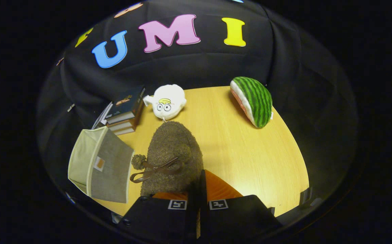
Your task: Open the storage box then place both shoes into the box .Put the left shoe in first, then the right shoe, with the right side of both shoes facing outward in a uniform manner.
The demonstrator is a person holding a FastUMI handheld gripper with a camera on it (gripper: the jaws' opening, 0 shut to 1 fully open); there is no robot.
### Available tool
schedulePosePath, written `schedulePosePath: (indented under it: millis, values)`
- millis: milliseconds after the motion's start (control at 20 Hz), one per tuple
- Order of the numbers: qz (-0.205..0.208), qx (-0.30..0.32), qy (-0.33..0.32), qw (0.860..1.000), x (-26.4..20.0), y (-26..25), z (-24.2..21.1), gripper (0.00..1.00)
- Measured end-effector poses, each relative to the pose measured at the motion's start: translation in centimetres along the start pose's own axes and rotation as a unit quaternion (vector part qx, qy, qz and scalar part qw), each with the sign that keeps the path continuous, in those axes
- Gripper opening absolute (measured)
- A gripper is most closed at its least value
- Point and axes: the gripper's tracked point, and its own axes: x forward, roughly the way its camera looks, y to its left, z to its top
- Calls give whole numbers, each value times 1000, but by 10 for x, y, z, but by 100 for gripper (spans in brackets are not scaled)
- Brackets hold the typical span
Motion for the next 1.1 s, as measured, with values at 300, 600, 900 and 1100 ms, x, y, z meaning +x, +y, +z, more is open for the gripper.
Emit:
schedulePosePath:
  millis: [300,600,900,1100]
  values:
    - [57,7,9,998,-40,108,25,9]
    - [88,25,26,995,-31,204,25,9]
    - [75,38,52,995,3,259,3,9]
    - [48,31,64,996,27,266,-18,9]
